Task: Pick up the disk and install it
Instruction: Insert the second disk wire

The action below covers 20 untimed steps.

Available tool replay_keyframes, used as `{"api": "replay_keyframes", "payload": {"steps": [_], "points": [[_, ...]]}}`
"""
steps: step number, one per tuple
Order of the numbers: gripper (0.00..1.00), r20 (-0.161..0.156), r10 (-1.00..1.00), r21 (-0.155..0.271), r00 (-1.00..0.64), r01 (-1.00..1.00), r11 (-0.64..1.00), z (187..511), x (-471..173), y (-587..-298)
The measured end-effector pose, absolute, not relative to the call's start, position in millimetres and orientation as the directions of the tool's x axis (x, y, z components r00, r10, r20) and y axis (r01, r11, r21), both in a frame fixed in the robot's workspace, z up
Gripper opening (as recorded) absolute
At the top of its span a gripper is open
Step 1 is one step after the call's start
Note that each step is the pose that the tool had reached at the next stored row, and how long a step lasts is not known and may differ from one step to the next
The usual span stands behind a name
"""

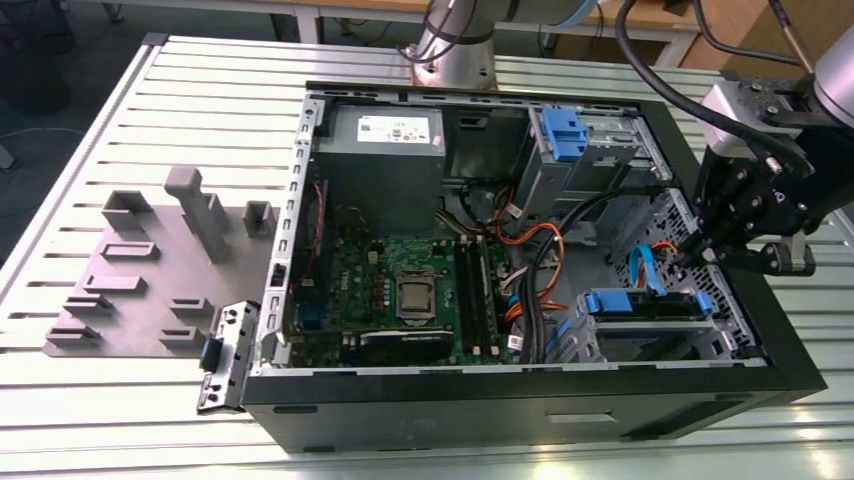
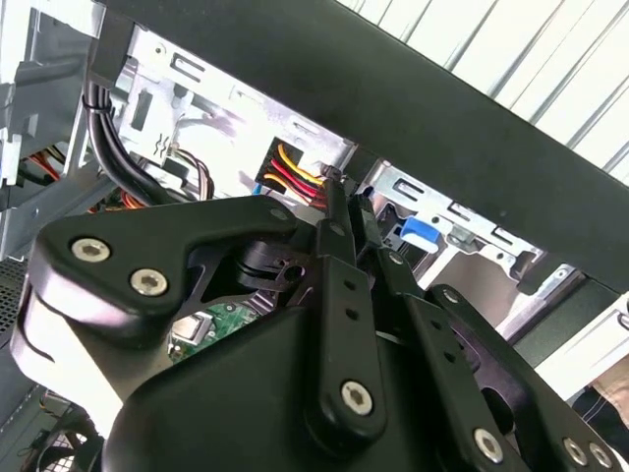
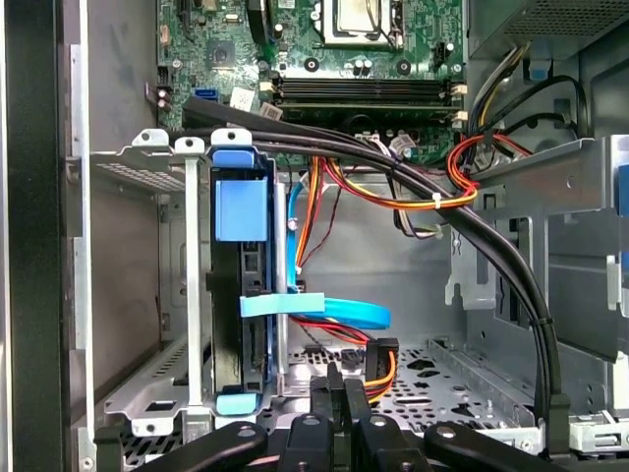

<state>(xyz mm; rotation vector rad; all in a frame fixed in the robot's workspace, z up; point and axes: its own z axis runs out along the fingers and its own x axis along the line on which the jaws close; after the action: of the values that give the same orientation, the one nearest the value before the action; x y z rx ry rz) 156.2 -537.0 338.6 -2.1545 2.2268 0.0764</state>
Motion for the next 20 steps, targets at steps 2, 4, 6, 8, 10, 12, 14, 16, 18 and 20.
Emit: {"api": "replay_keyframes", "payload": {"steps": [2, 4, 6, 8, 10, 12, 14, 16, 18, 20], "points": [[0.17, -0.064, -0.997, 0.006, -0.033, -0.999, 0.033, 338.7, 156.3, -537.0], [0.17, -0.064, -0.997, 0.006, -0.033, -0.999, 0.033, 338.6, 156.5, -537.0], [0.17, -0.064, -0.997, 0.006, -0.033, -0.999, 0.033, 338.6, 156.6, -537.0], [0.17, -0.064, -0.997, 0.006, -0.033, -0.999, 0.033, 338.6, 156.5, -537.0], [0.17, -0.065, -0.997, 0.005, -0.033, -0.999, 0.033, 338.6, 155.1, -537.2], [0.17, -0.065, -0.997, 0.002, -0.033, -0.999, 0.033, 338.7, 151.8, -537.6], [0.17, -0.065, -0.997, -0.003, -0.033, -0.999, 0.033, 338.6, 147.7, -538.4], [0.17, -0.065, -0.997, -0.006, -0.032, -0.999, 0.033, 338.7, 145.1, -539.2], [0.17, -0.065, -0.997, -0.006, -0.032, -0.999, 0.033, 338.6, 144.2, -540.7], [0.17, -0.065, -0.997, -0.007, -0.032, -0.999, 0.033, 338.7, 143.6, -543.4]]}}
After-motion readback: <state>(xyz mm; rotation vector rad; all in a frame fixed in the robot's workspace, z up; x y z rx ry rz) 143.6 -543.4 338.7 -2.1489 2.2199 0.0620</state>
